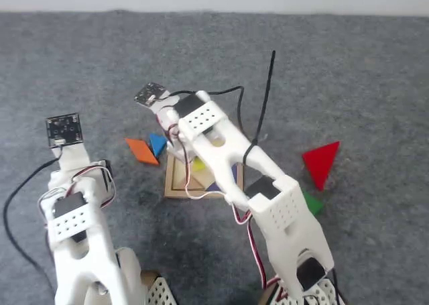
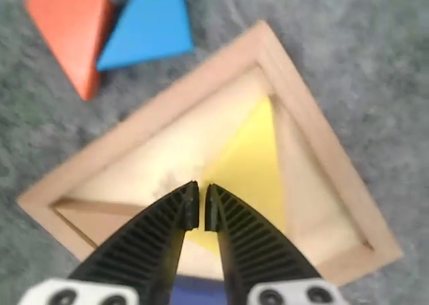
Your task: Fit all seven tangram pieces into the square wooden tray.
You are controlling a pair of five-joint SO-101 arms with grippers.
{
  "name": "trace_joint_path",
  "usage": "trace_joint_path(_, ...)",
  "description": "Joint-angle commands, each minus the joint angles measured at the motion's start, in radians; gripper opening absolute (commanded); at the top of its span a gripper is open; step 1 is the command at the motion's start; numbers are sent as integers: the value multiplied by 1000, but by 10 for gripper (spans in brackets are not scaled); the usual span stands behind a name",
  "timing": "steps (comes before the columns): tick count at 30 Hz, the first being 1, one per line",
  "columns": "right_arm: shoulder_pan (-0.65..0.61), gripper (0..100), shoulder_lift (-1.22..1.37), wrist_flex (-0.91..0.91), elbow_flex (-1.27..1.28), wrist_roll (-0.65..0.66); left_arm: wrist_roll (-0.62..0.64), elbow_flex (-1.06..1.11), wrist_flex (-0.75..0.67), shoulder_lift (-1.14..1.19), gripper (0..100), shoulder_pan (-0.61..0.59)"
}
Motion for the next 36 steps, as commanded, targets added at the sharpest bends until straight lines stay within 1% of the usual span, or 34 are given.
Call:
trace_joint_path(1, 70, 45, -8, 35, -55, 144, 12, -38, -25, -32, 184, 2)
trace_joint_path(5, 93, 45, -27, 39, -72, 221, 12, -38, -25, -32, 184, 2)
trace_joint_path(10, 59, 46, -128, 148, -104, 216, 12, -38, -25, -31, 184, 3)
trace_joint_path(13, 44, 46, -219, 205, -98, 176, 12, -38, -25, -31, 184, 2)
trace_joint_path(16, 24, 46, -286, 262, -54, 175, 12, -38, -25, -31, 184, 2)
trace_joint_path(20, 4, 46, -340, 200, 123, 170, 12, -38, -25, -31, 184, 2)
trace_joint_path(24, 36, 46, -335, -31, 316, 172, 12, -38, -25, -31, 184, 2)
trace_joint_path(28, 47, 46, -275, -65, 347, 180, 12, -38, -25, -31, 184, 2)
trace_joint_path(32, 84, 46, -211, -114, 322, 255, 12, -38, -25, -31, 184, 2)
trace_joint_path(34, 101, 46, -203, -108, 307, 316, 12, -38, -25, -31, 184, 2)
trace_joint_path(36, 120, 46, -216, -64, 304, 400, 12, -38, -25, -31, 184, 2)
